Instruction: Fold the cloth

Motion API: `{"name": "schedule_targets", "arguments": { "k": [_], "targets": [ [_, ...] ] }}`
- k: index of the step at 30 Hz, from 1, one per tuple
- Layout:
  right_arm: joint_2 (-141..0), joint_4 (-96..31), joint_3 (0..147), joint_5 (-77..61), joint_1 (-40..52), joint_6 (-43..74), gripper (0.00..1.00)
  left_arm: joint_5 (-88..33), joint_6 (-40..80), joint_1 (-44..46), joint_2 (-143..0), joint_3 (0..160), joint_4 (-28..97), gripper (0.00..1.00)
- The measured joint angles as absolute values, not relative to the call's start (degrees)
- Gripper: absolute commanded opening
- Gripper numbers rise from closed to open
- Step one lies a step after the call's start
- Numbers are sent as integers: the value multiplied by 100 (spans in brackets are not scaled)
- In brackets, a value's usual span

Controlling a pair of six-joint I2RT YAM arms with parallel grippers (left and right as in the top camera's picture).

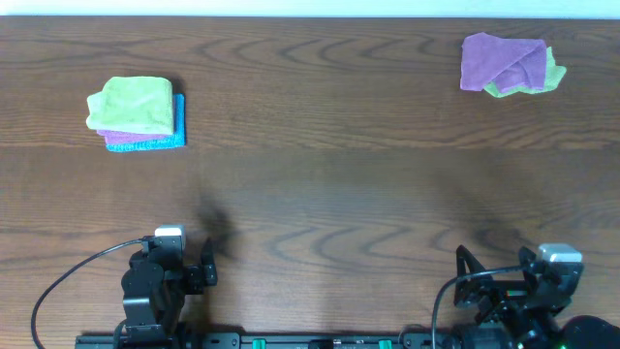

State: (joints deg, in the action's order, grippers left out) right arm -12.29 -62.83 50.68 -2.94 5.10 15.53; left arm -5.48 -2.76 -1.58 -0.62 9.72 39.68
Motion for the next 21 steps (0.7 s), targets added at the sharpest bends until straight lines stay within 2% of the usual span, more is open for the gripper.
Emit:
{"name": "schedule_targets", "arguments": {
  "k": [10,21],
  "targets": [
    [-1164,-6261,4906,-209,370,1535,99,-532,-276,-158,-62,974,3970,95],
    [-698,-4582,2727,-228,158,23,99,-513,-276,-143,-62,978,3988,95]
  ]
}}
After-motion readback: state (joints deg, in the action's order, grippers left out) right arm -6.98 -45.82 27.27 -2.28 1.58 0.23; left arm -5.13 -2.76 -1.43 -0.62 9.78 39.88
